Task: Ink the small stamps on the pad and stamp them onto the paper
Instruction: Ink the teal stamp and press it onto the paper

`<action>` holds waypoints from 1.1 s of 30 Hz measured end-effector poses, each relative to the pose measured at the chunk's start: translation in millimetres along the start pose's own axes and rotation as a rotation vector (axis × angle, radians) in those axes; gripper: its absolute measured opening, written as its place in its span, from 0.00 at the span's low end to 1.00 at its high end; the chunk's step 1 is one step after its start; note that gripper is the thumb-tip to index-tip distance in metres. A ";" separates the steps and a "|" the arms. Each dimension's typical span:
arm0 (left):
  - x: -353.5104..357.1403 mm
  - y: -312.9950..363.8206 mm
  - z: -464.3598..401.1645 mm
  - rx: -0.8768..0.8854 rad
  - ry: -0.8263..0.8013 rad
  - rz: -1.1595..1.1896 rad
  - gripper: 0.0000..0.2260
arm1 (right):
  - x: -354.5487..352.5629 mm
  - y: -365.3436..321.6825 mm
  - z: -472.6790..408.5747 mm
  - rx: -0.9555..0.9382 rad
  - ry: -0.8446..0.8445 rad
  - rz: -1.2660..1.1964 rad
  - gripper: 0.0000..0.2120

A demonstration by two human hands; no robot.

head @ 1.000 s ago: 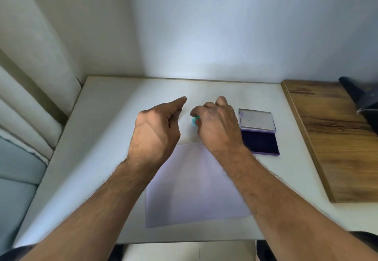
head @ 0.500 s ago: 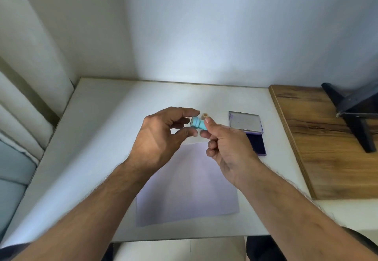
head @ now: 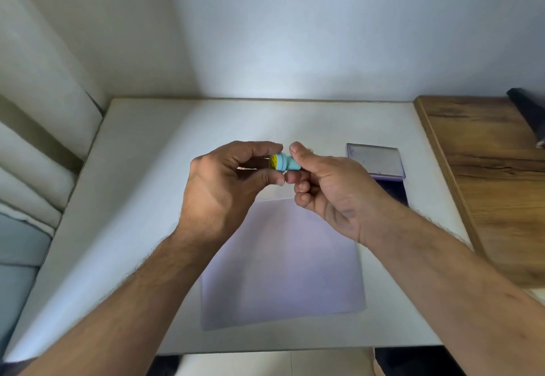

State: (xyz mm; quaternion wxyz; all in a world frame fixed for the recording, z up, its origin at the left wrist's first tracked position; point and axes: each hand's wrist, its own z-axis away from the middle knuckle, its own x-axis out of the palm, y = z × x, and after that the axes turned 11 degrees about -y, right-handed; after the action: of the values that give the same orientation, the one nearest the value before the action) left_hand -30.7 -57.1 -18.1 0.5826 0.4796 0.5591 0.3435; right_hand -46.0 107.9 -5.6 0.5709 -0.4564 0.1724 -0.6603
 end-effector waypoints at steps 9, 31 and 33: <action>-3.0 -0.5 -6.1 -0.102 0.030 0.128 0.13 | -6.2 -7.1 -7.4 -0.036 -0.084 0.031 0.10; 36.2 -21.4 -7.1 -0.206 -0.050 -0.625 0.13 | -15.7 -15.6 -4.9 -0.182 0.174 -0.018 0.06; 37.6 -22.8 -6.9 -0.196 -0.052 -0.663 0.12 | -16.5 -14.9 -4.7 -0.184 0.172 -0.017 0.06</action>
State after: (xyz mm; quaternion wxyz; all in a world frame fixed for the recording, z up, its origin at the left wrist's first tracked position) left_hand -35.4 -27.6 -51.2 0.7198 0.2224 0.6338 0.1752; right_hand -59.8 125.8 -3.6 0.5043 -0.4498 0.2768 -0.6832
